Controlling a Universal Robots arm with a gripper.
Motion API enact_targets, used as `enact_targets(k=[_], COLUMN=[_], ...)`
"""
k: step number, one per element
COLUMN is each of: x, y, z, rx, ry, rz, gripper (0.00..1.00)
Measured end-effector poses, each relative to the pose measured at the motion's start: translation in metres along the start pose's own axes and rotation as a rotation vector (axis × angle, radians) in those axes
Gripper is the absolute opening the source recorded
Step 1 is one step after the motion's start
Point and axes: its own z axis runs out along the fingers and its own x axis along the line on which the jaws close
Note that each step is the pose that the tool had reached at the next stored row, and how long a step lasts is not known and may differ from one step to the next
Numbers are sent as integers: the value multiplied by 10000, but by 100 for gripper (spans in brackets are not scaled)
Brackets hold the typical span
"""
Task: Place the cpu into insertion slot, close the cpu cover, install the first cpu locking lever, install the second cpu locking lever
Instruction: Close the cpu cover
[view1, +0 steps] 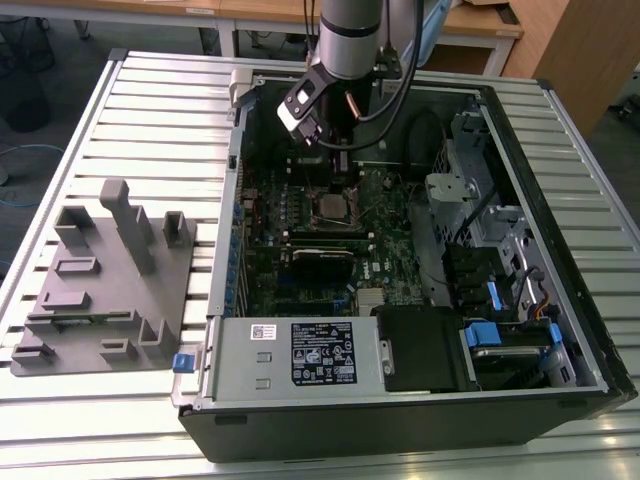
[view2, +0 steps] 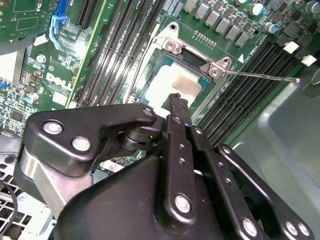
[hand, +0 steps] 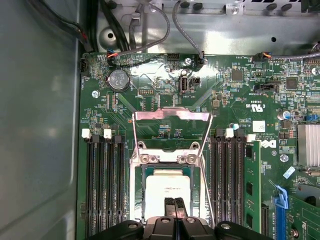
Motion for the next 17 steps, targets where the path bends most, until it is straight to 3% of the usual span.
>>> enact_targets(k=[11, 13, 17], x=[-6, -9, -10], y=[7, 11, 11], z=[-172, -286, -289], rx=[0, 0, 0], ry=[1, 0, 1], rz=[0, -1, 0], gripper=[10, 10, 10])
